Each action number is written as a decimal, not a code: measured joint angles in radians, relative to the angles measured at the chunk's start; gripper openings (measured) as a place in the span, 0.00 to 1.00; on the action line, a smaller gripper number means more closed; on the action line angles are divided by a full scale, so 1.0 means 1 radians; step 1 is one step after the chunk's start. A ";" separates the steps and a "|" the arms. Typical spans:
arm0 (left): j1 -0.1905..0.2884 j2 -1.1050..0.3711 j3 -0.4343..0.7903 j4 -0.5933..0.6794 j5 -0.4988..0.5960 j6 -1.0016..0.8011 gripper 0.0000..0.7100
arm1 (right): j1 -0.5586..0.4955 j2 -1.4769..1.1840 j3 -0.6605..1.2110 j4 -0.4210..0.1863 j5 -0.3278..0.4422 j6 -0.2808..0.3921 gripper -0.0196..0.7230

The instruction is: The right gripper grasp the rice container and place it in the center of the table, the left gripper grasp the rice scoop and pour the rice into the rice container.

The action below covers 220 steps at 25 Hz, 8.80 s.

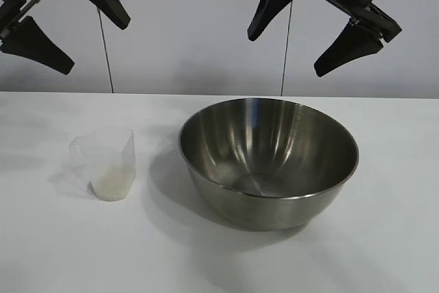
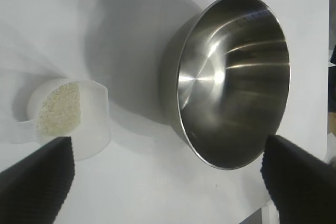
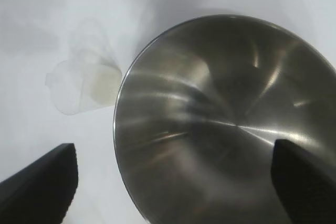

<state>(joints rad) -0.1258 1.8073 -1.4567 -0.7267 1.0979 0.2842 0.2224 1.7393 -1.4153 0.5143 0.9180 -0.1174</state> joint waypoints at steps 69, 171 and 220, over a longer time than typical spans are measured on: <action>0.000 0.000 0.000 0.000 -0.047 0.000 0.98 | -0.023 0.076 0.195 -0.126 -0.117 -0.006 0.04; 0.000 -0.748 0.618 -0.426 -0.910 1.026 0.98 | -0.125 -1.610 0.924 -0.388 0.064 -0.075 0.89; 0.000 -0.709 0.698 -0.712 -0.840 1.343 0.94 | -0.117 -1.627 0.914 -0.323 0.085 -0.067 0.89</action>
<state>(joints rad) -0.1258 1.0981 -0.7587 -1.4383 0.2578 1.6274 0.1055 0.1126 -0.5010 0.1916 1.0026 -0.1843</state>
